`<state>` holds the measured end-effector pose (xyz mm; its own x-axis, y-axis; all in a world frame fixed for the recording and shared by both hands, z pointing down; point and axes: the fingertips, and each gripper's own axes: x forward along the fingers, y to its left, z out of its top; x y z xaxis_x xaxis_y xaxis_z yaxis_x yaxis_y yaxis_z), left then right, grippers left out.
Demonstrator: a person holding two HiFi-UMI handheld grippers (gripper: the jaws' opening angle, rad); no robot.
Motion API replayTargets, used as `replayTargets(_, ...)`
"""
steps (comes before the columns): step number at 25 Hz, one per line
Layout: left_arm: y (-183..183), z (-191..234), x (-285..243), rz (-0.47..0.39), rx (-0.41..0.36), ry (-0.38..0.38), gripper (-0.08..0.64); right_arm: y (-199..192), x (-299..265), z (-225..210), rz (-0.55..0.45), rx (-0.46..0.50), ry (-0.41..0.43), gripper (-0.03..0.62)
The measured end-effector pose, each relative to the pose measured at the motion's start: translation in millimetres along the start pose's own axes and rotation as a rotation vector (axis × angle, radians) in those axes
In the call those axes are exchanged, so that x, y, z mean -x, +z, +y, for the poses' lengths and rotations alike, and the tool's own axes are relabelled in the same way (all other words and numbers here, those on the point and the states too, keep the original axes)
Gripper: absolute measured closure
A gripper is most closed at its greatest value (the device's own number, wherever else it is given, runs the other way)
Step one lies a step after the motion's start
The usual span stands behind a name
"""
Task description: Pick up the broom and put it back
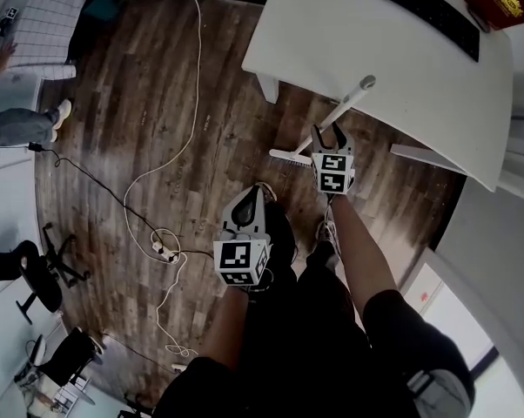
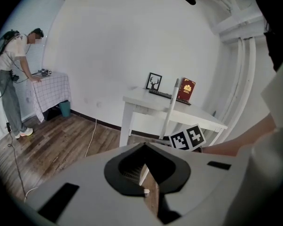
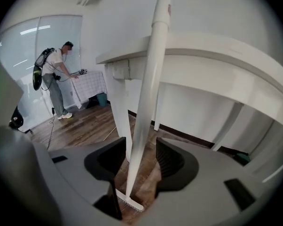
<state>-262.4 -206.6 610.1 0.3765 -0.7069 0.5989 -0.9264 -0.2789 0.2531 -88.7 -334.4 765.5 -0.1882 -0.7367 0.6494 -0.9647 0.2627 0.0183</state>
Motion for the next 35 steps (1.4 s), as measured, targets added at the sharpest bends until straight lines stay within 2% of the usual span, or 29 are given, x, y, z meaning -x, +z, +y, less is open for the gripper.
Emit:
replayTargets(2, -2, -3, -2, 0.009, -0.013, -0.014, 0.558, 1, -5, 0, -0.01, -0.006, -0.008, 0.384)
replayTargets(4, -5, -7, -4, 0.02, -0.026, -0.027, 0.56, 5, -4, 0, -0.036, -0.011, -0.002, 0.474)
replayTargets(8, -4, -9, -4, 0.023, -0.032, -0.024, 0.558, 5, 9, 8, -0.073, -0.033, 0.056, 0.486)
replayTargets(12, 2, -31, 2, 0.0, -0.046, -0.016, 0.558, -2, 46, 12, -0.087, 0.035, 0.101, 0.489)
replayTargets(17, 7, -52, 26, -0.017, -0.125, -0.022, 0.558, 22, 107, 24, -0.199, 0.173, 0.135, 0.491)
replayTargets(21, 12, -64, 52, -0.071, -0.089, 0.031, 0.558, 55, 157, 26, -0.293, 0.273, 0.162, 0.491)
replayTargets(24, 25, -76, 74, -0.129, -0.081, 0.064, 0.558, 84, 198, 16, -0.37, 0.268, 0.152, 0.492)
replayTargets(28, 48, -96, 97, -0.216, -0.114, 0.099, 0.558, 119, 255, 4, -0.448, 0.267, 0.169, 0.491)
replayTargets(31, 67, -126, 111, -0.277, -0.135, 0.082, 0.558, 131, 302, 2, -0.495, 0.291, 0.223, 0.491)
replayTargets(35, 74, -161, 135, -0.337, -0.142, 0.076, 0.558, 127, 358, 3, -0.513, 0.259, 0.283, 0.491)
